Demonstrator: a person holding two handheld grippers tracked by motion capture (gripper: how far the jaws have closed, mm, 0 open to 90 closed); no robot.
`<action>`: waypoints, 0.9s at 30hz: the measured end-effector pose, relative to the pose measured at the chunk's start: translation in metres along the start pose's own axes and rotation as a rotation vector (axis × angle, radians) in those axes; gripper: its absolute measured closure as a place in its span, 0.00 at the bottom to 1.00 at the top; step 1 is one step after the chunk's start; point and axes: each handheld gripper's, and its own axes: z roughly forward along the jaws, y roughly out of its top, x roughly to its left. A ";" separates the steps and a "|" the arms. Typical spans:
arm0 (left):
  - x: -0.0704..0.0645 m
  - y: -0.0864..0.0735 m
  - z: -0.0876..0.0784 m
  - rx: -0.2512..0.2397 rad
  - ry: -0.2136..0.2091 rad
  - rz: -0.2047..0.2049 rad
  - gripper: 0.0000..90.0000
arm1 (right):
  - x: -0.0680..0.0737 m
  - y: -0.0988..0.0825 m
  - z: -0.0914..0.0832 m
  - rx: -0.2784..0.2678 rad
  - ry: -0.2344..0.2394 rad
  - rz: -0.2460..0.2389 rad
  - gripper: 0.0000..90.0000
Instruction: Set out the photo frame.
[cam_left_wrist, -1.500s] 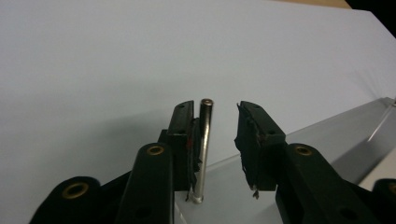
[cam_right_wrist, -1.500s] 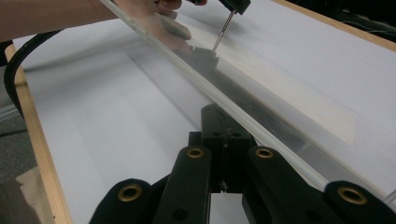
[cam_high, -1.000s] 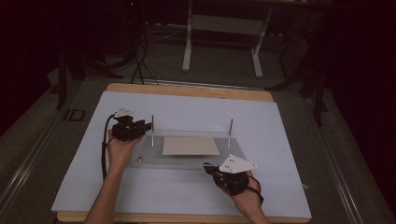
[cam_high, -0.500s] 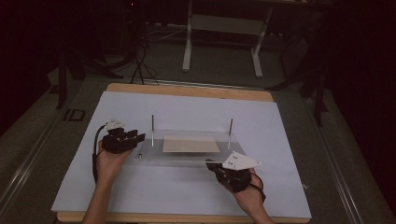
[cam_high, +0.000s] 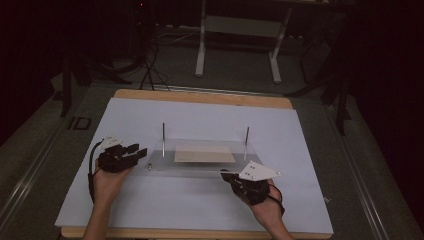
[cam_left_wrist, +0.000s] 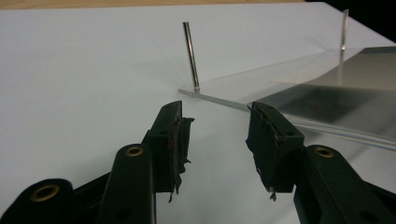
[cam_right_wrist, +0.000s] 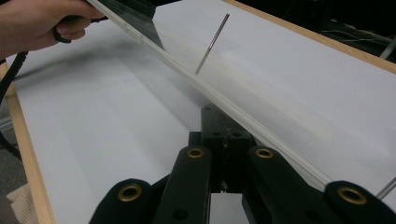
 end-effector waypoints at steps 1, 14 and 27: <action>0.000 -0.002 -0.002 -0.005 -0.002 0.010 0.61 | 0.000 0.001 0.000 0.000 -0.001 -0.001 1.00; -0.011 -0.006 -0.004 -0.013 0.017 0.055 0.53 | -0.004 0.002 -0.001 0.000 -0.008 0.008 1.00; -0.019 -0.007 -0.005 -0.022 -0.016 0.157 0.49 | -0.005 0.004 -0.001 -0.003 -0.008 0.011 1.00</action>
